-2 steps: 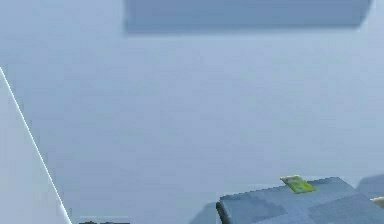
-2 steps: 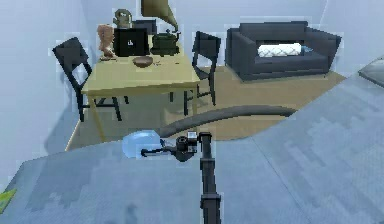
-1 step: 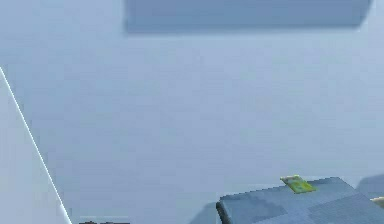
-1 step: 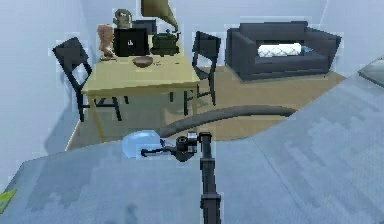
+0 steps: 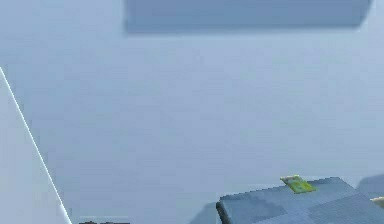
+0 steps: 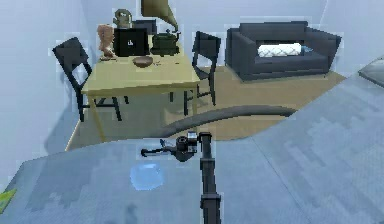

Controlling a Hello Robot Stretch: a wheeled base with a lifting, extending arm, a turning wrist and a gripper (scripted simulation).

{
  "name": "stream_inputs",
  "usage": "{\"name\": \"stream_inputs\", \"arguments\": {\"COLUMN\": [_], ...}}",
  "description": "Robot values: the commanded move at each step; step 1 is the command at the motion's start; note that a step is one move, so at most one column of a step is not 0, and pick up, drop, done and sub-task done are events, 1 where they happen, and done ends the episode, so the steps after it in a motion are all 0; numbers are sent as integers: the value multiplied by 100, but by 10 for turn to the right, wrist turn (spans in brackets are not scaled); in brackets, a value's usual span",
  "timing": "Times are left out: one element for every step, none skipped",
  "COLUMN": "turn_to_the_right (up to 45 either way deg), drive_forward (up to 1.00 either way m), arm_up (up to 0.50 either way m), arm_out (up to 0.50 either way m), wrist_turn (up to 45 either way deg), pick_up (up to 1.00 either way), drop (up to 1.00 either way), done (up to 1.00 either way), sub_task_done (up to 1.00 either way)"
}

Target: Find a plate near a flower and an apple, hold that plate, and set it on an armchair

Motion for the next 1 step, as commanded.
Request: {"name": "stream_inputs", "arguments": {"turn_to_the_right": [0], "drive_forward": [0], "arm_up": [10], "arm_out": [0], "wrist_turn": [0], "pick_up": [0], "drop": [0], "done": [0], "sub_task_done": [0]}}
